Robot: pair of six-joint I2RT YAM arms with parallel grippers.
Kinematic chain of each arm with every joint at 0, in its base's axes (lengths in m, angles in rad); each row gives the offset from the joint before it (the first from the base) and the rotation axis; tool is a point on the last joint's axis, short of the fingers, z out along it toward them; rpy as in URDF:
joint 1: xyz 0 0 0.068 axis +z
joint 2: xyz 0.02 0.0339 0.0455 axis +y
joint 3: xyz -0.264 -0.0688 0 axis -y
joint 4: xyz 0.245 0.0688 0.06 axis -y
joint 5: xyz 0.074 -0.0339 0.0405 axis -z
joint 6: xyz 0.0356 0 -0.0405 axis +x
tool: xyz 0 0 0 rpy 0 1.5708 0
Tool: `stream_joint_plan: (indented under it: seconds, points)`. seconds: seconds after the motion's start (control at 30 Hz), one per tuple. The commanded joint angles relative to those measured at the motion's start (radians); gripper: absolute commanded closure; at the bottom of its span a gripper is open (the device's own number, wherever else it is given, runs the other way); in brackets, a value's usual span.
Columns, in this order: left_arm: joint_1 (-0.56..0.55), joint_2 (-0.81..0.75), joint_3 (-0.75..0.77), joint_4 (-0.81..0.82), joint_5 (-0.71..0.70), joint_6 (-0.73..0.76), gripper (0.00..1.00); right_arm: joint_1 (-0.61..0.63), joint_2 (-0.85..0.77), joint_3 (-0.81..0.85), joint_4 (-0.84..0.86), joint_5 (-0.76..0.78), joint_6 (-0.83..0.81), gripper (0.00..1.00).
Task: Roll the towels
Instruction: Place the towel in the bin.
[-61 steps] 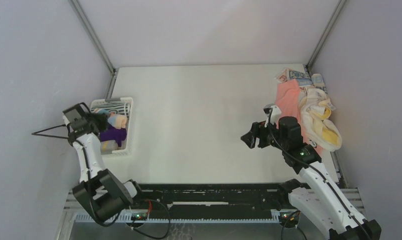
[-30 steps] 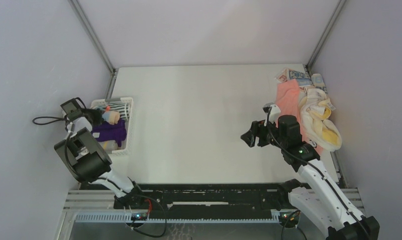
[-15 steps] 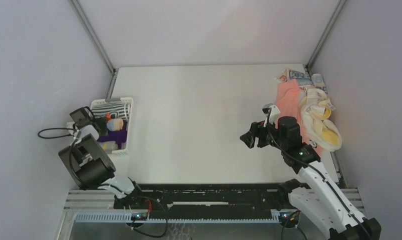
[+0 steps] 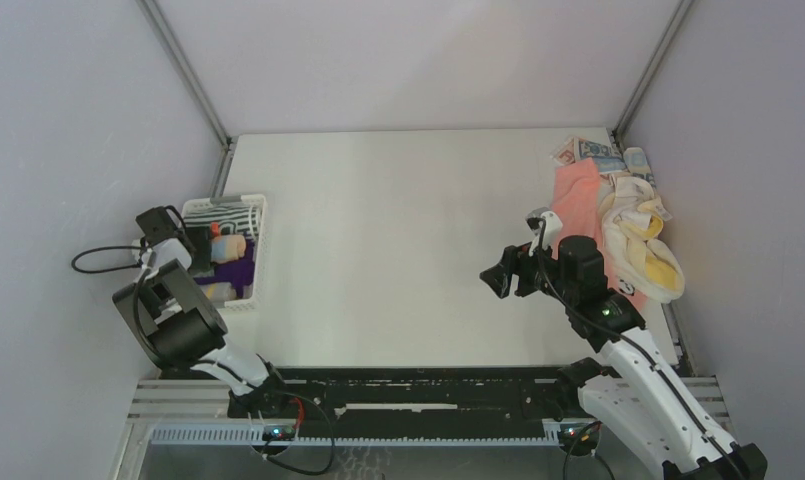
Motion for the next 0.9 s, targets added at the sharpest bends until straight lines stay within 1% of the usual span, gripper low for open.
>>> stream_joint_plan:
  seconds: [0.0, 0.1, 0.17, 0.3, 0.37, 0.57, 0.67, 0.73, 0.83, 0.87]
  points:
    - [-0.003, -0.026, 0.038, -0.071, -0.029, 0.024, 0.26, 0.008, -0.023, 0.005, 0.043, 0.013, -0.020, 0.32]
    - [-0.002, -0.063, 0.059, -0.117, -0.046, 0.033, 0.17, 0.008, -0.038, 0.007, 0.038, 0.013, -0.021, 0.32]
    - [-0.003, -0.085, 0.078, -0.147, -0.057, 0.038, 0.14, 0.008, -0.048, 0.007, 0.035, 0.012, -0.021, 0.32]
    - [-0.001, -0.128, 0.096, -0.198, -0.087, 0.037, 0.03, 0.008, -0.061, 0.007, 0.030, 0.014, -0.019, 0.32]
    - [0.001, -0.145, 0.102, -0.211, -0.089, 0.035, 0.00, 0.009, -0.068, 0.008, 0.029, 0.016, -0.020, 0.32]
    - [0.004, -0.200, 0.123, -0.282, -0.106, 0.031, 0.00, 0.012, -0.075, 0.007, 0.031, 0.021, -0.020, 0.32]
    - [0.004, -0.255, 0.111, -0.324, -0.107, 0.048, 0.00, 0.011, -0.074, 0.007, 0.031, 0.035, -0.016, 0.32]
    - [0.000, -0.316, 0.095, -0.341, -0.096, 0.078, 0.00, 0.008, -0.073, 0.014, 0.020, 0.055, -0.012, 0.31]
    - [-0.017, -0.475, 0.010, -0.306, -0.028, 0.140, 0.00, -0.008, -0.075, 0.054, -0.041, 0.105, -0.006, 0.29]
    - [-0.035, -0.525, -0.006, -0.309, -0.025, 0.167, 0.00, -0.011, -0.074, 0.071, -0.065, 0.128, -0.005, 0.28]
